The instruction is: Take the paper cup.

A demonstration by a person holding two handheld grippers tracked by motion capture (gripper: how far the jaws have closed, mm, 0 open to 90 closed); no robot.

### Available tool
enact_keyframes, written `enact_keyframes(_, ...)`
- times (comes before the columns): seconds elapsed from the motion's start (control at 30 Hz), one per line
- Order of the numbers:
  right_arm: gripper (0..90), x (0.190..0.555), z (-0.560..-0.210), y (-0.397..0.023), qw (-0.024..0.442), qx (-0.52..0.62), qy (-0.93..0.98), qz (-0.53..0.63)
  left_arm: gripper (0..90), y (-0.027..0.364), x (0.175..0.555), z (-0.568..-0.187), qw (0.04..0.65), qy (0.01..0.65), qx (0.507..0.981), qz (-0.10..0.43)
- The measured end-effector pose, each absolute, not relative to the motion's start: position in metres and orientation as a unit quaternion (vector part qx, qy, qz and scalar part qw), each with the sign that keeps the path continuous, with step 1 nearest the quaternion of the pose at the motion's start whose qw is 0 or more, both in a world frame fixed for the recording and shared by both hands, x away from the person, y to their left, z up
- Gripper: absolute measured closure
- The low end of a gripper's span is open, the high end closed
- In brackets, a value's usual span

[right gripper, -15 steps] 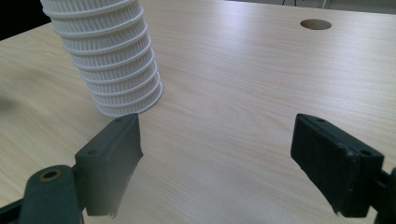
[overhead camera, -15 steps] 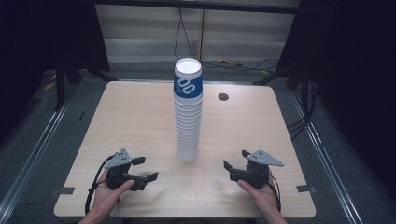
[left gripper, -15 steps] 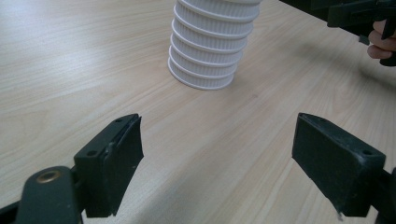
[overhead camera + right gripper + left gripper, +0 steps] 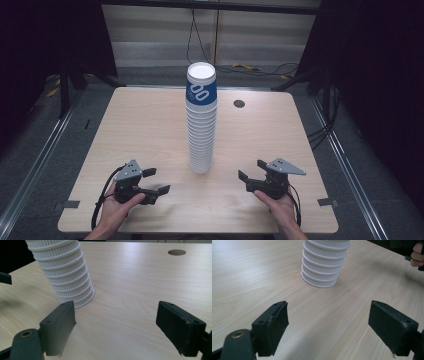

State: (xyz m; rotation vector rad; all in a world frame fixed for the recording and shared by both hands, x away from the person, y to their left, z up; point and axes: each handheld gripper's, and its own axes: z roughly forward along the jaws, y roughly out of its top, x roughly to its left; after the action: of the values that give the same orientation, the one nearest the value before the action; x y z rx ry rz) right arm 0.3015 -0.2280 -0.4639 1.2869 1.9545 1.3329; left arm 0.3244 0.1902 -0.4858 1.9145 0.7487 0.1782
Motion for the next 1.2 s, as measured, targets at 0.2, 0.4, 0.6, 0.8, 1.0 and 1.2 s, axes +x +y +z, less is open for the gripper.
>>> enact_keyframes(0.2, 15.4, 0.299, -0.454, -0.224, 0.235, 0.444, 0.717, 0.482, 16.3, 0.190, 0.323, -0.486, 0.512, 0.309, 0.798, 0.073)
enact_keyframes(0.4, 15.4, 0.299, -0.448, -0.222, 0.231, 0.438, 0.718, 0.489, 16.2, 0.188, 0.321, -0.487, 0.512, 0.301, 0.801, 0.067)
enact_keyframes(0.6, 14.9, 0.300, -0.440, -0.219, 0.217, 0.423, 0.725, 0.499, 16.3, 0.188, 0.322, -0.487, 0.514, 0.303, 0.800, 0.067)
enact_keyframes(0.8, 15.1, 0.303, -0.422, -0.217, 0.224, 0.403, 0.727, 0.510, 16.3, 0.187, 0.323, -0.487, 0.513, 0.305, 0.800, 0.068)
enact_keyframes(1.0, 15.1, 0.311, -0.407, -0.219, 0.234, 0.390, 0.727, 0.515, 16.3, 0.187, 0.324, -0.487, 0.512, 0.304, 0.801, 0.069)
enact_keyframes(1.2, 16.5, 0.317, -0.390, -0.214, 0.242, 0.377, 0.726, 0.521, 16.4, 0.186, 0.322, -0.485, 0.515, 0.298, 0.801, 0.070)
